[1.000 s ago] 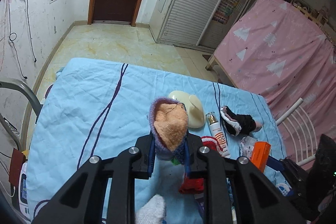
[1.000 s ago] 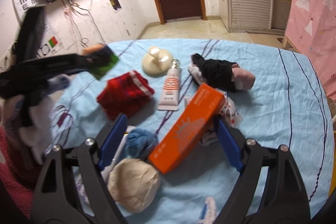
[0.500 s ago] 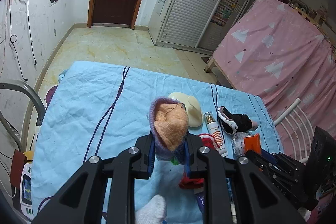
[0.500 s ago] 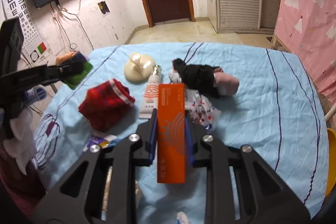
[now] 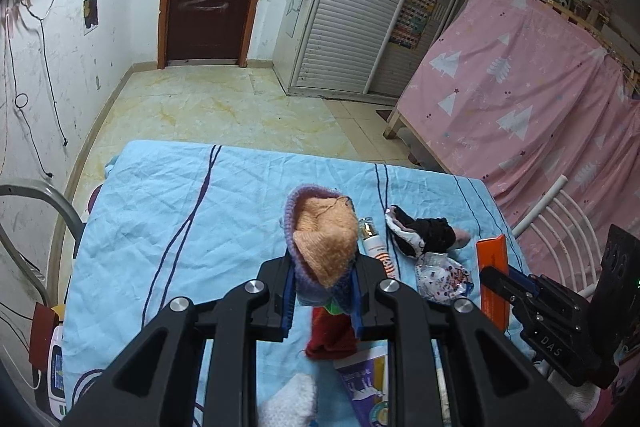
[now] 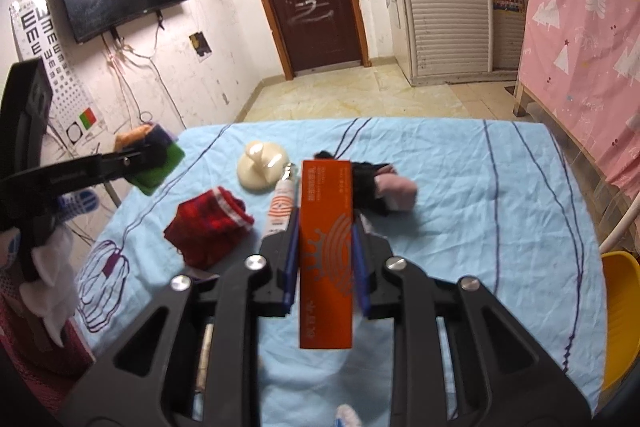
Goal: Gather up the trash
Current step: 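Carry the knit hat and orange box toward the yellow bucket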
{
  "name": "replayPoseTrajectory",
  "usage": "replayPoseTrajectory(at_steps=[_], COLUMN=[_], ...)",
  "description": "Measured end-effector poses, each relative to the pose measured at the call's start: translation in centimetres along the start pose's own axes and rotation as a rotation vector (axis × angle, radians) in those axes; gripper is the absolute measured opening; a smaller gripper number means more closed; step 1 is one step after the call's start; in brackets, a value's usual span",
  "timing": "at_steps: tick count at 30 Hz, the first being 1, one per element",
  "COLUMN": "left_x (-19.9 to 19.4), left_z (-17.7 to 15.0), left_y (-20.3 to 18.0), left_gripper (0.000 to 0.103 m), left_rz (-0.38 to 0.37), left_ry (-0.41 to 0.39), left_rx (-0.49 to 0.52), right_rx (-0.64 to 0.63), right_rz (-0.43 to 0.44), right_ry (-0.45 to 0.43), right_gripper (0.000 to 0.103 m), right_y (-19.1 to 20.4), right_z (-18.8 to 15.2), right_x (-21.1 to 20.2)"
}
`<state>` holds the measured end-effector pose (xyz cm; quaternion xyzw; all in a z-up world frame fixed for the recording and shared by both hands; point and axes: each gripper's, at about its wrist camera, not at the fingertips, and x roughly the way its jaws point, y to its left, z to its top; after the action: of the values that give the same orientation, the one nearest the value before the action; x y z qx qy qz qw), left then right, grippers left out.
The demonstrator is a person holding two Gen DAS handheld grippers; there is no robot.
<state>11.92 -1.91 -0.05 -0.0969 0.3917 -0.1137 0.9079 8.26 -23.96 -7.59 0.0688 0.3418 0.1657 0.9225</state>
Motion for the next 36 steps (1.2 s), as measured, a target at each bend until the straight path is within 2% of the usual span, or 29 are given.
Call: replayPoseTrajectory(at_steps=[10,23,36], left_x=[0.1,1.0,2.8], left_z=[0.2,-0.4,-1.8], left_y=[-4.9,-12.5,-22.2], left_gripper=[0.012,0.012,0.012], left_rz=[-0.008,-0.03,-0.085], left_ry=[0.0,0.016,0.043], left_rx=[0.086,0.2,0.35], right_rx=[0.043,0.143,0.275], right_rz=[-0.014,-0.048,-0.125], right_ry=[-0.079,-0.163,-0.239], right_gripper=[0.022,0.022,0.022], right_y=[-3.7,-10.8,-18.6], right_z=[0.1,-0.9,-3.5], right_x=[-3.0,-6.8,-11.5])
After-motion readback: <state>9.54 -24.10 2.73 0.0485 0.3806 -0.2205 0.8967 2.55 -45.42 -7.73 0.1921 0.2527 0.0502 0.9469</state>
